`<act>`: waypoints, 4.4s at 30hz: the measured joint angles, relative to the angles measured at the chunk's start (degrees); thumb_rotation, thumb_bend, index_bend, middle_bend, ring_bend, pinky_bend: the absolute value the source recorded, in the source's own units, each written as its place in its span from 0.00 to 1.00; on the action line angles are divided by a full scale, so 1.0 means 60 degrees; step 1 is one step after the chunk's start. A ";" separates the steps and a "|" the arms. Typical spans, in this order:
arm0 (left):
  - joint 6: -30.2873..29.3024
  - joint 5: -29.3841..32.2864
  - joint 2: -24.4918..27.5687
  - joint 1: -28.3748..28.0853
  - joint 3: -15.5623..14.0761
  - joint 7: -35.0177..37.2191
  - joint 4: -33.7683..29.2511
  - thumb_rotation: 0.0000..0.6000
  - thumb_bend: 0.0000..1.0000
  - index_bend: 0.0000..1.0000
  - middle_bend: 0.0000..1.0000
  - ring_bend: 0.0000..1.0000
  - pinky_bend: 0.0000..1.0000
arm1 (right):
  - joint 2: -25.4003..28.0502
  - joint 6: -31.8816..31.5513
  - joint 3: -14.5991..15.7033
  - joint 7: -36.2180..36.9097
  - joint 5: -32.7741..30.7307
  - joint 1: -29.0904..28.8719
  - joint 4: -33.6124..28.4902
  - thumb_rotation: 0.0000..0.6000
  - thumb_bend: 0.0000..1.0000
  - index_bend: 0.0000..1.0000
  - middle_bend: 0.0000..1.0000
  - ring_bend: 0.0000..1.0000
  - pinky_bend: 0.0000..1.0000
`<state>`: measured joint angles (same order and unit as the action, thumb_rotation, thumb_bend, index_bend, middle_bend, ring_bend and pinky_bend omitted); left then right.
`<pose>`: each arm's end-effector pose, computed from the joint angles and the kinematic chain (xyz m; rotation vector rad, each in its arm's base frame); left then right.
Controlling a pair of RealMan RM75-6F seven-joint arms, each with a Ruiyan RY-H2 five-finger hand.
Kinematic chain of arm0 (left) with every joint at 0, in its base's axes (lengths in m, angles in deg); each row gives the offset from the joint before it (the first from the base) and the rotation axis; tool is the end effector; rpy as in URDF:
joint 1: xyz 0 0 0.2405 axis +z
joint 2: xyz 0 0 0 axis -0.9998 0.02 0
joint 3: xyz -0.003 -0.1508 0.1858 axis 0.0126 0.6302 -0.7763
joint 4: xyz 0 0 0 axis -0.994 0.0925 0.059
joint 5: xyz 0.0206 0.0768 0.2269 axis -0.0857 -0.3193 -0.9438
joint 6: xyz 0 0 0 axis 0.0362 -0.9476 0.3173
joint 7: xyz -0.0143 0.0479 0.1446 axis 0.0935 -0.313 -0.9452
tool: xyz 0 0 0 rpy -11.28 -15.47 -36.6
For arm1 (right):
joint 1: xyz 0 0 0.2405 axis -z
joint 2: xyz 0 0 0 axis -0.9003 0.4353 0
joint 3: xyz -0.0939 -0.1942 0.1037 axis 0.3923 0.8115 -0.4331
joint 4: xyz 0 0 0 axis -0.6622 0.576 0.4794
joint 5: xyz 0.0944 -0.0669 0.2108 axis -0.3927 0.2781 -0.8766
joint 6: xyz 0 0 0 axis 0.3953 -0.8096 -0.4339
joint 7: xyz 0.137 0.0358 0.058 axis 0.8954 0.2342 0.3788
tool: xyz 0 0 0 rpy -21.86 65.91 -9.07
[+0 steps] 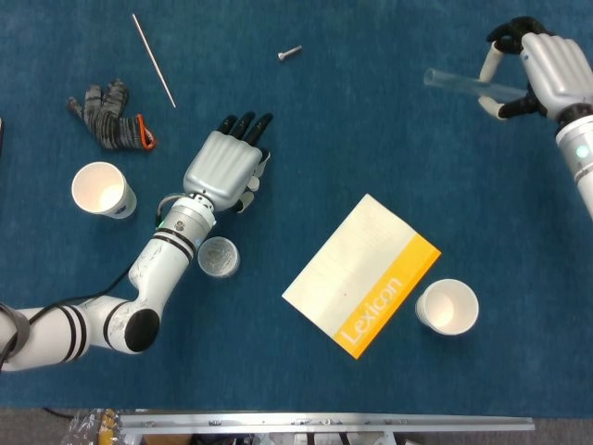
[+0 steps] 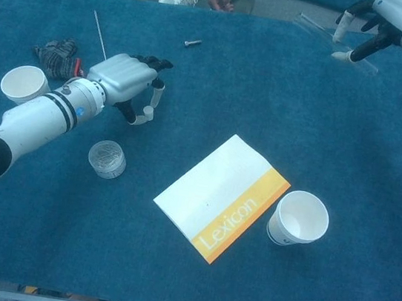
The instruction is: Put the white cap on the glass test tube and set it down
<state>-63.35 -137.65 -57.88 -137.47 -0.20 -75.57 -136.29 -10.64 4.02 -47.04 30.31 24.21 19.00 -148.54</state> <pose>-0.1291 0.3373 -0.1037 -2.0151 -0.8077 -0.6794 -0.1757 -0.4090 0.0370 1.5299 -1.2787 0.9236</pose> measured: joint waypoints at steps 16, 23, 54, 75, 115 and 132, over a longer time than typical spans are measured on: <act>0.0081 -0.0032 -0.0071 0.0021 0.0069 0.0059 0.0083 1.00 0.28 0.49 0.05 0.00 0.00 | -0.0042 0.0059 -0.0007 0.0056 0.0018 0.0019 0.0099 1.00 0.25 0.66 0.28 0.12 0.23; 0.0075 -0.0180 -0.0106 0.0054 0.0121 0.0289 0.0133 1.00 0.28 0.52 0.08 0.00 0.00 | -0.0040 0.0072 -0.0006 0.0082 -0.0002 0.0043 0.0118 1.00 0.25 0.66 0.28 0.12 0.23; -0.0143 -0.0825 0.3922 0.1356 0.0997 0.3965 -0.4559 1.00 0.29 0.53 0.11 0.00 0.00 | 0.0130 -0.0024 0.0174 0.0495 0.1228 0.0280 -0.1131 1.00 0.25 0.66 0.28 0.12 0.23; 0.0302 -0.0114 0.6597 0.1629 0.1508 0.5436 -0.6155 1.00 0.29 0.53 0.10 0.00 0.00 | -0.1688 0.0195 -0.0020 0.2658 0.2568 0.0307 -0.0947 1.00 0.25 0.66 0.28 0.12 0.23; 0.0407 0.1131 0.6515 0.0733 0.1713 0.5747 -0.6537 1.00 0.29 0.52 0.10 0.00 0.00 | -0.3999 -0.0059 -0.0724 0.1436 0.0636 -0.0798 -0.0298 1.00 0.25 0.66 0.28 0.12 0.23; 0.0357 0.1144 0.6672 0.0762 0.1630 0.5809 -0.6657 1.00 0.29 0.52 0.10 0.00 0.00 | -0.4574 -0.0130 -0.0941 0.1003 0.0193 -0.1191 0.0020 1.00 0.25 0.66 0.28 0.12 0.23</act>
<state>-61.21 -130.79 -17.85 -132.90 9.58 -40.72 -176.23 -38.09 3.24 -52.69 36.33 25.37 11.85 -148.42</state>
